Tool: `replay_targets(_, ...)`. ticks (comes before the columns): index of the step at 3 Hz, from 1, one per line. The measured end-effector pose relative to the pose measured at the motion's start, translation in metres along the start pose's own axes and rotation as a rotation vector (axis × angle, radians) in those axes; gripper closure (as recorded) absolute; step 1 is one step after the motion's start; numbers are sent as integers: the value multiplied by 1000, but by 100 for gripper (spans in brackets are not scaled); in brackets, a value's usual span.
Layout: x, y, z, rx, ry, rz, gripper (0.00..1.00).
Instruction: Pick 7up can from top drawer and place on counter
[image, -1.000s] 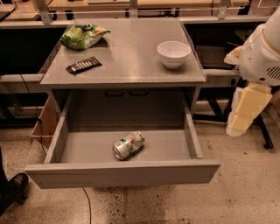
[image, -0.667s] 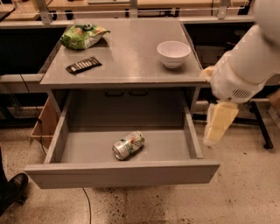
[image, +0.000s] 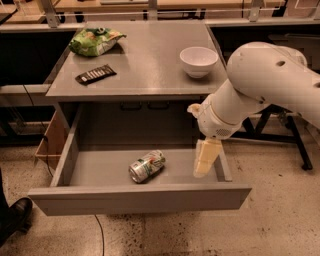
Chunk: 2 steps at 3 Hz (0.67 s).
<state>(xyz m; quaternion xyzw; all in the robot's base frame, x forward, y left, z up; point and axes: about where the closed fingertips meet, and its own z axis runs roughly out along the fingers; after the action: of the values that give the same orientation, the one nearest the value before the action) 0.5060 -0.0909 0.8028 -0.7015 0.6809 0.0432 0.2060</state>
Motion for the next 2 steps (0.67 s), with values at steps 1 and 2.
replay_targets(1,-4,-1,5,4,2,-6,0)
replay_targets(2,-13,-10,25,3,9,-36,0)
